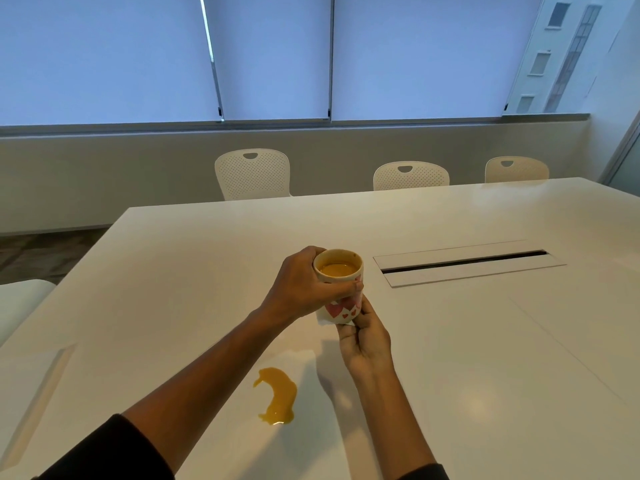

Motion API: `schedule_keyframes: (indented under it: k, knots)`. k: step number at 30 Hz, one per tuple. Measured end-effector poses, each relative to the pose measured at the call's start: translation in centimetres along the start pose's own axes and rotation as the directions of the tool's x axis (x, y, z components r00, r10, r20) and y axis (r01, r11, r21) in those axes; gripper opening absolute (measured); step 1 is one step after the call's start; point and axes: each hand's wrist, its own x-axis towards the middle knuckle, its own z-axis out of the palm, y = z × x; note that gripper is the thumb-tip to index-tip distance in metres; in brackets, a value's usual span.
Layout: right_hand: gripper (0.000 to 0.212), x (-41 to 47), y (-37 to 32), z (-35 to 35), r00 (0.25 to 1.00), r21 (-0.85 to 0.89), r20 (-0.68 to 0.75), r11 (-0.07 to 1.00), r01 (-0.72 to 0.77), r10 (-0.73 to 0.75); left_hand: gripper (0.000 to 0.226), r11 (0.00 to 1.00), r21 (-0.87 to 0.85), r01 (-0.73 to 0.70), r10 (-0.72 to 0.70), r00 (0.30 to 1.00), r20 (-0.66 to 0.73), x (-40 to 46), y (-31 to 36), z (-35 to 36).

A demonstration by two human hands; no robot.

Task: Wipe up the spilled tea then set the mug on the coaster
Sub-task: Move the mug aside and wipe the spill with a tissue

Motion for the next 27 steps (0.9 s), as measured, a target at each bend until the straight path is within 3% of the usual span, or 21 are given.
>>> schedule_keyframes:
  k: [7,15,22,27]
  knots:
    - [0.026,-0.1,1.3,0.3,0.993,0.122,0.001,0.985,-0.121,0.122,0.073,1.000,0.006,0.006,-0.006,1.000,0.002,0.4,-0.8,0.3]
    - [0.032,-0.2,2.0,0.0,0.986,0.101,0.039,0.981,-0.166,0.163,0.075,1.000,0.025,0.007,-0.006,1.000,-0.013,0.6,-1.5,0.2]
    - [0.037,-0.5,1.8,-1.2,0.990,-0.069,0.009,0.988,-0.140,0.141,0.075,0.999,0.044,0.003,-0.002,1.000,-0.010,0.8,-2.6,-0.1]
    - [0.036,-0.2,0.3,-1.8,0.978,0.019,0.022,0.978,-0.206,0.206,0.072,0.999,0.033,0.011,-0.011,1.000,0.013,0.8,-2.9,-0.2]
